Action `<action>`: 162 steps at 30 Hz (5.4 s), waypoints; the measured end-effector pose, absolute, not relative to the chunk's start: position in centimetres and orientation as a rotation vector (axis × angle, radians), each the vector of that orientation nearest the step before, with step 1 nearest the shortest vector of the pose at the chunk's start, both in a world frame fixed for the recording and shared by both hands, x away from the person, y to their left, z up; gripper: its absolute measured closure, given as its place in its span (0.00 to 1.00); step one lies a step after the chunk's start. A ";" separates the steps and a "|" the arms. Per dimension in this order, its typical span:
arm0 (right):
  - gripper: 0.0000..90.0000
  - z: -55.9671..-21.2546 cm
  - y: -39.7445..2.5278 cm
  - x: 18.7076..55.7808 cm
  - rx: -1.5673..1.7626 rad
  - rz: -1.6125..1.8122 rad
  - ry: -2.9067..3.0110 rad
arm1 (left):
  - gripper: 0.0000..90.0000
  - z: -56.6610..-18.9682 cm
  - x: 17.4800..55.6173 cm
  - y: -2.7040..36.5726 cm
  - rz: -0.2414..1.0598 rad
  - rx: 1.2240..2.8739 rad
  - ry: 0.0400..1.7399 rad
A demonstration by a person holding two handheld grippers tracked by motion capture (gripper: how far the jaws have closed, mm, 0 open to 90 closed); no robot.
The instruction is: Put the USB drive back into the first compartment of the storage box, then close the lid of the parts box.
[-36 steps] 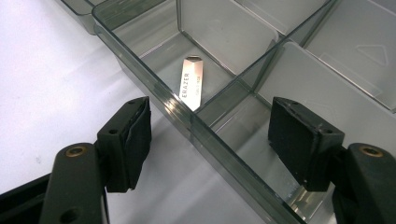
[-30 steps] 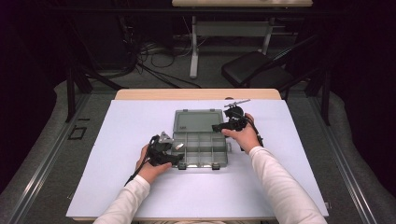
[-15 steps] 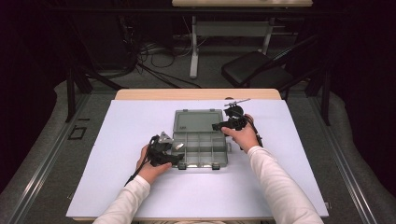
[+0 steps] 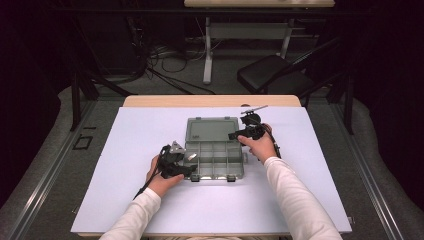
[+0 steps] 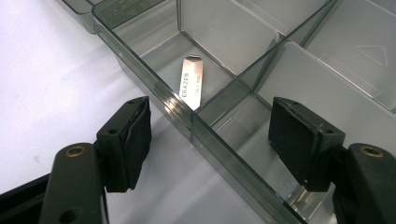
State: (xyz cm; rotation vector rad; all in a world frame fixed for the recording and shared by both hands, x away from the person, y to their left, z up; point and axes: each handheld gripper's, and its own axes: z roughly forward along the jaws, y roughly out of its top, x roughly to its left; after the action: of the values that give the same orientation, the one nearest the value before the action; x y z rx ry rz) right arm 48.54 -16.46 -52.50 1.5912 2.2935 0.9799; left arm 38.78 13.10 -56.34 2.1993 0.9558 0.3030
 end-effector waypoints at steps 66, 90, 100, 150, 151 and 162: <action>0.27 -54.6 -15.4 50.4 1.777 1.054 2.286 | 0.33 -56.4 38.8 13.1 0.296 2.193 0.956; 0.30 -54.4 -15.7 50.1 1.770 1.029 2.303 | 0.41 -56.5 38.9 13.4 0.316 2.176 0.945; 0.34 -54.1 -15.8 50.1 1.769 1.039 2.293 | 0.41 -56.5 38.8 13.3 0.319 2.169 0.952; 0.91 -52.5 -19.4 49.2 1.697 1.242 2.218 | 0.41 -56.6 38.8 13.3 0.323 2.153 0.965; 0.91 -52.5 -19.3 49.2 1.694 1.244 2.215 | 0.41 -56.6 38.8 13.3 0.319 2.150 0.969; 0.92 -52.7 -19.5 49.0 1.680 1.287 2.191 | 0.41 -55.0 39.1 14.5 0.204 2.110 0.976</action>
State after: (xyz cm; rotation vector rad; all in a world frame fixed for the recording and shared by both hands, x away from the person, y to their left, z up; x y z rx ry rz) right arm 48.96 -19.54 -52.75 1.6798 2.1915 1.2873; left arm 39.05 14.47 -54.97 2.1098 0.9765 0.2041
